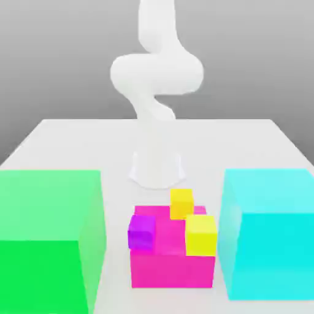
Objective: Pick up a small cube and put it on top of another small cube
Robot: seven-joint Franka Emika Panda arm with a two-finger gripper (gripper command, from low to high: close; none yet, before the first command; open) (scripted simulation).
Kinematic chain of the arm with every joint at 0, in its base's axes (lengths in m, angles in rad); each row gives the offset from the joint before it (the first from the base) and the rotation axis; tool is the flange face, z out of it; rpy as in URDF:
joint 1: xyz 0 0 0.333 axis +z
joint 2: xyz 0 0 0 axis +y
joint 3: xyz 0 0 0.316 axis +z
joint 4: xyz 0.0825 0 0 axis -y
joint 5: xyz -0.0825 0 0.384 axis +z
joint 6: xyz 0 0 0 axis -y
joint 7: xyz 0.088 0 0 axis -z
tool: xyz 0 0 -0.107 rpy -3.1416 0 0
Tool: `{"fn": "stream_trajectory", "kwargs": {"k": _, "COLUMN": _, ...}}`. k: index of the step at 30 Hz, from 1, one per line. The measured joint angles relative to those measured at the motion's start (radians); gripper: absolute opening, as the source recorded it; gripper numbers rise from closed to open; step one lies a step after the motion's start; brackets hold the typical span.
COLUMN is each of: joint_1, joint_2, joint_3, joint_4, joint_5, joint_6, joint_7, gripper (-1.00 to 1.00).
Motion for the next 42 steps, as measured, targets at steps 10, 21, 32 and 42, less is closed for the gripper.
{"fn": "stream_trajectory", "kwargs": {"k": 10, "joint_1": -0.103, "joint_2": 0.345, "joint_3": -0.26, "joint_4": 0.051, "joint_5": 0.157, "joint_6": -0.13, "joint_7": 0.036, "gripper": 0.0}}
{"fn": "stream_trajectory", "kwargs": {"k": 21, "joint_1": -0.332, "joint_2": 0.768, "joint_3": -0.524, "joint_4": 0.111, "joint_5": 0.512, "joint_6": -0.312, "joint_7": -0.073, "gripper": 0.0}}
{"fn": "stream_trajectory", "kwargs": {"k": 32, "joint_1": -0.449, "joint_2": 1.004, "joint_3": -0.609, "joint_4": -0.131, "joint_5": 0.44, "joint_6": -0.082, "joint_7": -0.398, "gripper": 0.0}}
{"fn": "stream_trajectory", "kwargs": {"k": 42, "joint_1": -0.27, "joint_2": 0.728, "joint_3": -0.564, "joint_4": -0.454, "joint_5": -0.068, "joint_6": 0.383, "joint_7": -0.583, "gripper": 0.0}}
